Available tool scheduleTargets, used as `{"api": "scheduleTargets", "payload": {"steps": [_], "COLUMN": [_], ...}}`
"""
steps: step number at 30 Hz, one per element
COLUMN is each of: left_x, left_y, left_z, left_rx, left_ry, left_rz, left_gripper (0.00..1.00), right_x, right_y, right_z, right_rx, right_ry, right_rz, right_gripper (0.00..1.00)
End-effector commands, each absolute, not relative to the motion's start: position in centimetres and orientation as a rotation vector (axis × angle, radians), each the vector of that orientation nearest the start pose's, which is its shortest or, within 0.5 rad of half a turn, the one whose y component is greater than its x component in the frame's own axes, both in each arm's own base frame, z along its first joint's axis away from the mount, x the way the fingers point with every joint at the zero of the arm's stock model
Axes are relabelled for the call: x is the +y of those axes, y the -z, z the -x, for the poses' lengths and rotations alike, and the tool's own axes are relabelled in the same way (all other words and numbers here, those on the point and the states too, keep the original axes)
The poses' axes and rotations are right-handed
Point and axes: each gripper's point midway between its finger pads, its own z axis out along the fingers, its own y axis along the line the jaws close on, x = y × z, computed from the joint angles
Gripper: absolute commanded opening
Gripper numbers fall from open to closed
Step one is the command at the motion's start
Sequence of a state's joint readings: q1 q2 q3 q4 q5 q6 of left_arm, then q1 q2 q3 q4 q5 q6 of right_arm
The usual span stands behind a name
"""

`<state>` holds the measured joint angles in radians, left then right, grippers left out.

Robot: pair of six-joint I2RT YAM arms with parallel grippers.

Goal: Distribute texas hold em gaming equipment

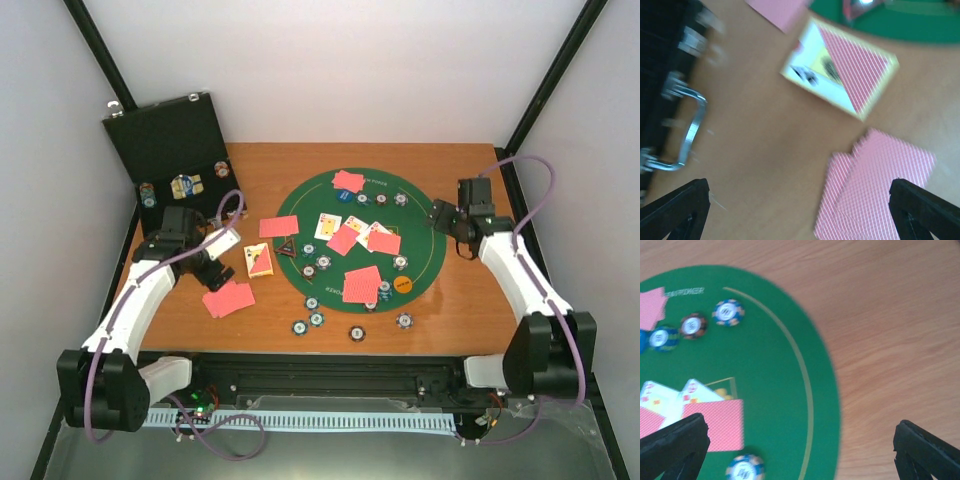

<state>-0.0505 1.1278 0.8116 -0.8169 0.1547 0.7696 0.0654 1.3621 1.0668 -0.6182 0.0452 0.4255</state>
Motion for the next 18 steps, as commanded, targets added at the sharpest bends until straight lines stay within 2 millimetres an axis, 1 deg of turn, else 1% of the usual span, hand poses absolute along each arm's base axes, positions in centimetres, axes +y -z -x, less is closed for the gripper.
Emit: {"api": "scheduleTargets", "payload": {"steps": [1,3,4,6,8,11,13,15,16,18], "left_x": [-5.0,-5.2,-5.2,-5.3,-5.2,-5.1,-5.0,-4.8,-4.9,-5.0], "left_y": [-18.1,-19.3,-19.3,-18.7,-17.4,-15.6,-14.9,-15.0,-15.2,-14.9], "left_z": [-31.6,-33.4,-34.1,-35.1,-36.0,-36.9,-37.0,-37.0,-37.0,-37.0], "left_rx": [2.250,2.156,2.113,2.041,2.010,1.998,1.967,1.908,1.873,1.855], "left_ry": [0.033,0.072,0.087,0.117,0.143,0.163,0.153,0.139,0.140,0.145], "left_rz": [-0.718,-0.570,-0.508,-0.417,-0.348,-0.295,-0.293,-0.293,-0.301,-0.303], "left_gripper": [1.00,1.00,1.00,1.00,1.00,1.00,1.00,1.00,1.00,1.00], "right_x": [-3.4,-4.1,-4.6,-5.3,-5.8,-6.4,-6.4,-6.4,-6.4,-6.3], "right_y": [-19.1,-18.8,-18.4,-17.4,-16.7,-16.2,-16.2,-16.2,-15.8,-15.6], "right_z": [-36.7,-36.4,-36.1,-35.9,-36.0,-36.2,-36.4,-36.6,-36.6,-36.7], "right_rx": [2.119,2.020,1.994,1.979,1.964,1.919,1.877,1.844,1.840,1.817], "right_ry": [0.122,0.171,0.195,0.235,0.268,0.313,0.322,0.325,0.328,0.326], "right_rz": [-0.475,-0.444,-0.458,-0.481,-0.498,-0.493,-0.465,-0.449,-0.439,-0.428], "right_gripper": [1.00,1.00,1.00,1.00,1.00,1.00,1.00,1.00,1.00,1.00]}}
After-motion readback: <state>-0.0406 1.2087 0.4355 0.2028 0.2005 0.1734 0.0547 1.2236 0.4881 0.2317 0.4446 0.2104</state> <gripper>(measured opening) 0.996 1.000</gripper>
